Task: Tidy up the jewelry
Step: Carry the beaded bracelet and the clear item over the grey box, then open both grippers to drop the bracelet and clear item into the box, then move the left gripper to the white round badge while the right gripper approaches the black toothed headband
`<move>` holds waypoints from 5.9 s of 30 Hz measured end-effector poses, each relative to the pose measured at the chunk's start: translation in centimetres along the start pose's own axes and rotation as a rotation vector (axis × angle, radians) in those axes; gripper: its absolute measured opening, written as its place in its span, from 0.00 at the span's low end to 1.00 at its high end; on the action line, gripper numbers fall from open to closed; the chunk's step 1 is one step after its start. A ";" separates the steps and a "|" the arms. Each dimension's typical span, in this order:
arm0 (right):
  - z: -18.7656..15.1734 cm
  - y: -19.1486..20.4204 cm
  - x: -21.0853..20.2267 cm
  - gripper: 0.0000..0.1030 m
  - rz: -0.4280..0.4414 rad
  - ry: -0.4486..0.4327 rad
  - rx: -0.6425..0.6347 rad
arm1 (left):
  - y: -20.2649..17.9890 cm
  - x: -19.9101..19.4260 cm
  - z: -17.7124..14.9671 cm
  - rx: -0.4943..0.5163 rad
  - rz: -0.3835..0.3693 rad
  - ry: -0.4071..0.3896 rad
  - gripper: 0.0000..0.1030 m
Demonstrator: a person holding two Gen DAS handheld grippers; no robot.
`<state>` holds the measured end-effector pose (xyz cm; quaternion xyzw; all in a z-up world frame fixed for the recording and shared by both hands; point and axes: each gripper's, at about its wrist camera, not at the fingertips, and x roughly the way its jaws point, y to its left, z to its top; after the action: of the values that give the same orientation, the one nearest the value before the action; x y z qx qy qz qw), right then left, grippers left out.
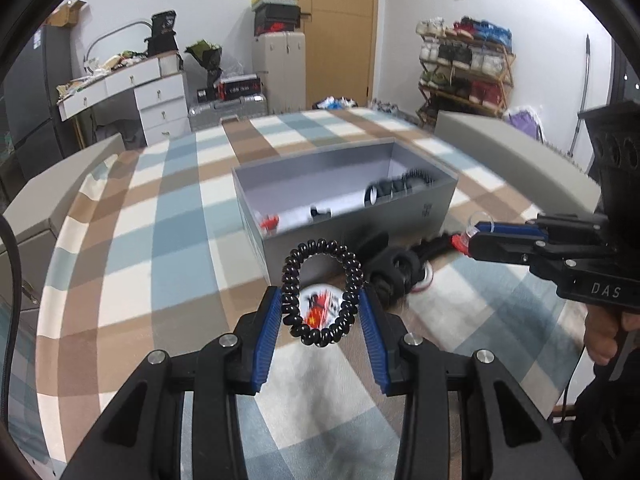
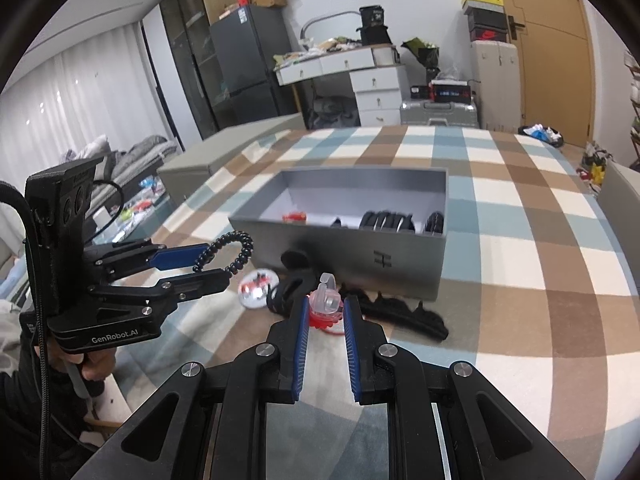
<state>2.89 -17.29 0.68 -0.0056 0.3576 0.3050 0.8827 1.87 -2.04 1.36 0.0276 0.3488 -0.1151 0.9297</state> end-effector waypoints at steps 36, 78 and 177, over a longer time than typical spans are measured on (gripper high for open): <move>7.7 -3.2 -2.1 0.16 0.018 -0.172 0.156 | 1.7 -0.5 5.4 -0.056 0.061 -0.175 0.33; 6.1 -4.0 2.0 0.16 0.002 -0.054 0.190 | 1.4 3.1 3.8 -0.047 0.068 -0.073 0.33; 0.3 -2.0 6.4 0.93 -0.273 0.237 0.011 | 1.7 2.1 -1.6 -0.095 0.080 0.057 0.85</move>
<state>7.78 -15.43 -3.59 -0.0852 0.4568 0.1778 0.8674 2.79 -0.62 -1.26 0.0008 0.3787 -0.0601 0.9236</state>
